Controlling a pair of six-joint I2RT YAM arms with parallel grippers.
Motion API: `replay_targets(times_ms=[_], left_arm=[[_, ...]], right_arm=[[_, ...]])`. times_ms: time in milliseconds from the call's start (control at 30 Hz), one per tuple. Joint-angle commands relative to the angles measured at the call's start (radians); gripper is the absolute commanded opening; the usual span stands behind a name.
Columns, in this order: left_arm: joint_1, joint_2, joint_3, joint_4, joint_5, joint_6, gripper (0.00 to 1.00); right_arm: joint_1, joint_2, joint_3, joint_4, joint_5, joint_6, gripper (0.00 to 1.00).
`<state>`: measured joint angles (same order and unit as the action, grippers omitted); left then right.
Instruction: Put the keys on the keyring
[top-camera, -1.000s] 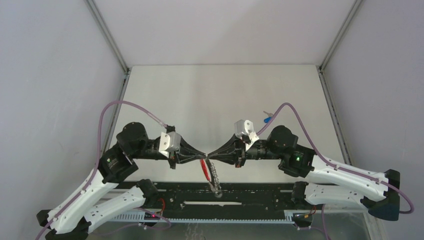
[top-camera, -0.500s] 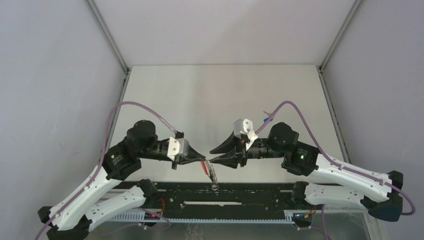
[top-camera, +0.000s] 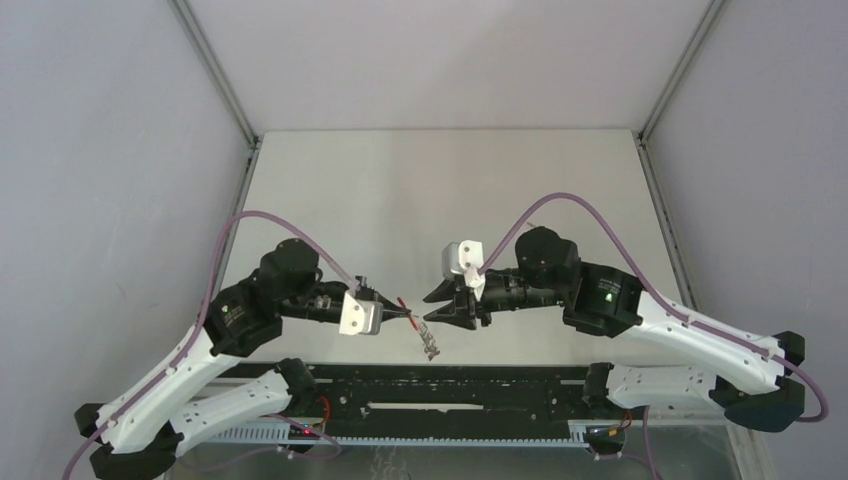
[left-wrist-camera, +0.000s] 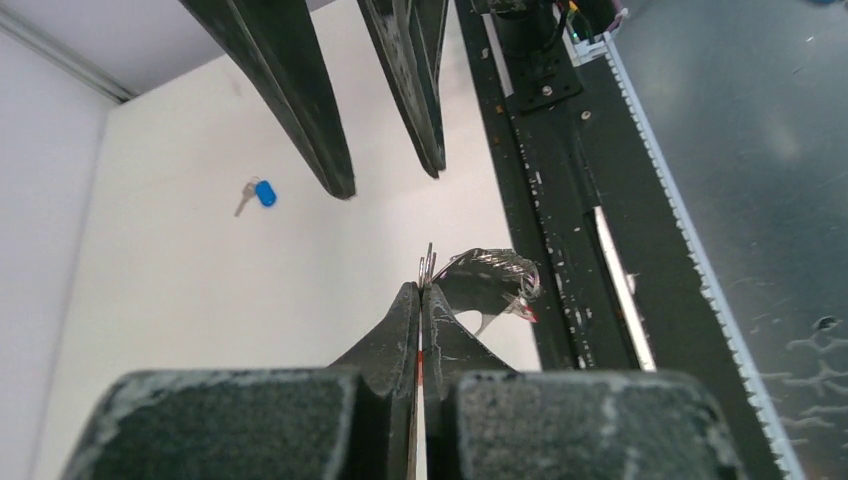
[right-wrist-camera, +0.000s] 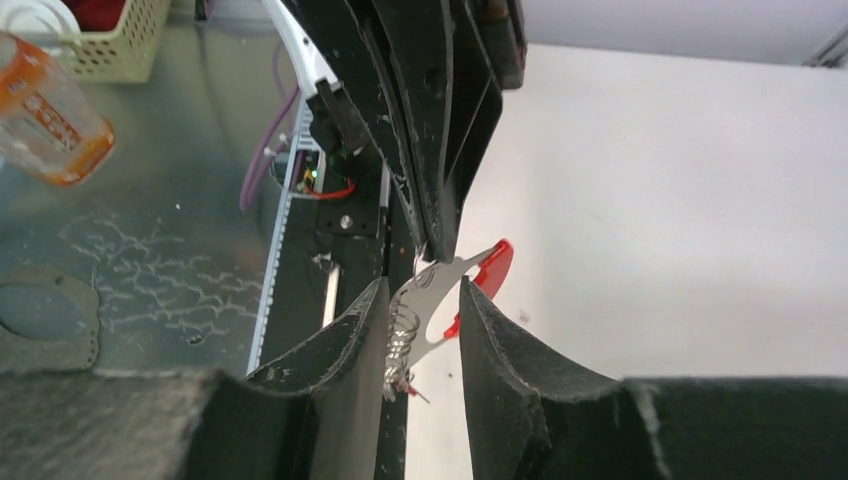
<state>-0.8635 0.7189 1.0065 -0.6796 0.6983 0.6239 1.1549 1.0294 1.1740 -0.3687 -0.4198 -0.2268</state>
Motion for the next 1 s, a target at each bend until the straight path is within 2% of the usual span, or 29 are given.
replay_targets(times_ms=[0, 167, 300, 667, 967], left_arm=[[-0.026, -0.017, 0.045, 0.014, -0.042, 0.135, 0.0], [-0.059, -0.029, 0.032, 0.018, -0.074, 0.232, 0.0], [-0.073, -0.03, 0.029, 0.034, -0.094, 0.246, 0.0], [-0.081, -0.032, 0.03, 0.035, -0.099, 0.238, 0.0], [-0.084, -0.034, 0.023, 0.057, -0.1, 0.216, 0.0]], right_arm=[[0.052, 0.011, 0.045, -0.075, 0.113, -0.09, 0.39], [0.137, 0.021, 0.044, -0.051, 0.255, -0.143, 0.37], [0.183, 0.03, 0.044, -0.023, 0.34, -0.163, 0.36], [0.214, 0.068, 0.044, 0.023, 0.4, -0.174, 0.32], [0.212, 0.088, 0.044, 0.044, 0.392, -0.155, 0.0]])
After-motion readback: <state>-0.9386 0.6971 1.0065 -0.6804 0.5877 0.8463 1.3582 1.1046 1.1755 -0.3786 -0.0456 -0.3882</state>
